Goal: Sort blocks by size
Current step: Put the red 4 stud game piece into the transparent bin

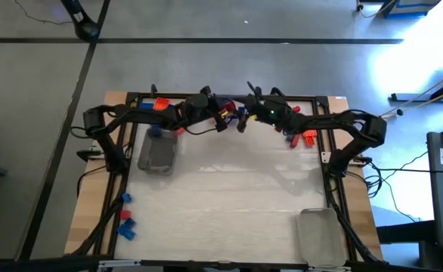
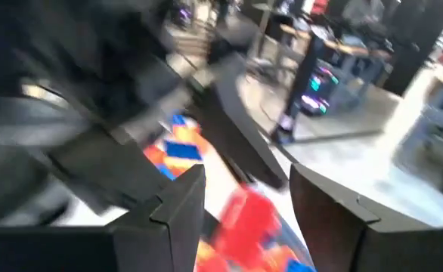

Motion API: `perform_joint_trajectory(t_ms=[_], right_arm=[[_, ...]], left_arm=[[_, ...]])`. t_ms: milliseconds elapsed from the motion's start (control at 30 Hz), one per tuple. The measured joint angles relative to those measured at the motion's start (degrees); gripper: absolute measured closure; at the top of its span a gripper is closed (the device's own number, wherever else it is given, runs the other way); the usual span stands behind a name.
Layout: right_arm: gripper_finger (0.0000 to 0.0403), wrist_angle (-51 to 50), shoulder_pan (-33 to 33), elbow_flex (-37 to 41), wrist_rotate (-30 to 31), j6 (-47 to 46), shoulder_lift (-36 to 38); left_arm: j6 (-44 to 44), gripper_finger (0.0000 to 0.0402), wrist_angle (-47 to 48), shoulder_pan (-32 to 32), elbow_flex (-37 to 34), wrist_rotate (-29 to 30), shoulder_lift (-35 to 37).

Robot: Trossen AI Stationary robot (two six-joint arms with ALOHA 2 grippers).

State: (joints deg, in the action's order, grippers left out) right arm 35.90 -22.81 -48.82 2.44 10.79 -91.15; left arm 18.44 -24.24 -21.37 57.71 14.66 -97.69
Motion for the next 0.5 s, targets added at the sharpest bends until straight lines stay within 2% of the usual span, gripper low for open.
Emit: perform_joint_trajectory(t_ms=[333, 500], right_arm=[[0.021, 3.8, -3.3, 0.0, -0.8, -1.4, -3.7], [0.021, 3.6, -4.3, -0.1, 0.8, -1.2, -4.6]], left_arm=[[-1.3, 0.0212, -0.2, -1.1, 0.0, 0.7, 0.0], [-1.8, 0.0212, -0.7, -1.1, -0.1, 0.6, -0.2]])
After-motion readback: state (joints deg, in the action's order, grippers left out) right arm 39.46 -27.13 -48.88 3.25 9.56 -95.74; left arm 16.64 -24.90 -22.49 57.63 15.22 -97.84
